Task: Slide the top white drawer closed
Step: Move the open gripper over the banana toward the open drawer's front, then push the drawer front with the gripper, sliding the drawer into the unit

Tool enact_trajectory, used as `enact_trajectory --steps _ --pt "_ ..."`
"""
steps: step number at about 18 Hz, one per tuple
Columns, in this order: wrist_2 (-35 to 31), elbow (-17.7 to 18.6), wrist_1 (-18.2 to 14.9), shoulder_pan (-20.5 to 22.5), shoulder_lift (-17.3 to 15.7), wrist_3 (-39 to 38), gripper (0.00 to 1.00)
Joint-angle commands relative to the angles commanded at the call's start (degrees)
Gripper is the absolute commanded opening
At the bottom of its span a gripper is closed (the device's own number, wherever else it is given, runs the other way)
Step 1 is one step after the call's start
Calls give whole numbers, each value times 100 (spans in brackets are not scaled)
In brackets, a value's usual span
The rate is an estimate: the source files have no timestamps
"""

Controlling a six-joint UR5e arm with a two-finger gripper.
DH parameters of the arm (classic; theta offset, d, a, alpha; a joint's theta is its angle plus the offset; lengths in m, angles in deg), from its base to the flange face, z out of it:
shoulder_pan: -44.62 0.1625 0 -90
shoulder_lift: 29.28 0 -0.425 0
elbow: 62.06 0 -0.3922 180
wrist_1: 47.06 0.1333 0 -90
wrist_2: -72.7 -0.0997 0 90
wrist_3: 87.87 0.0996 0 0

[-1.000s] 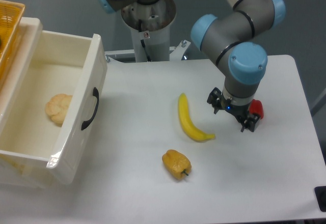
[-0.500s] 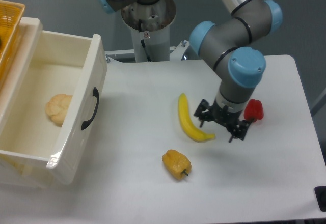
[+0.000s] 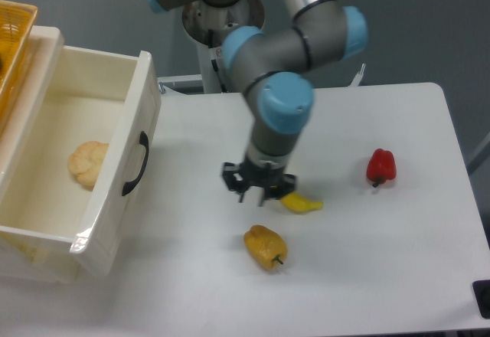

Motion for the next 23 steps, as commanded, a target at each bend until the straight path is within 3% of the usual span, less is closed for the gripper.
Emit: enact_trajectory --steps 6,12,18,23 --pt "564 0 -519 -211 -184 0 3" --pt "1091 -26 -783 -246 -237 0 3" --pt "1294 -35 -1099 -386 -360 0 3" --pt "1347 -44 -1161 -501 -387 9 3"
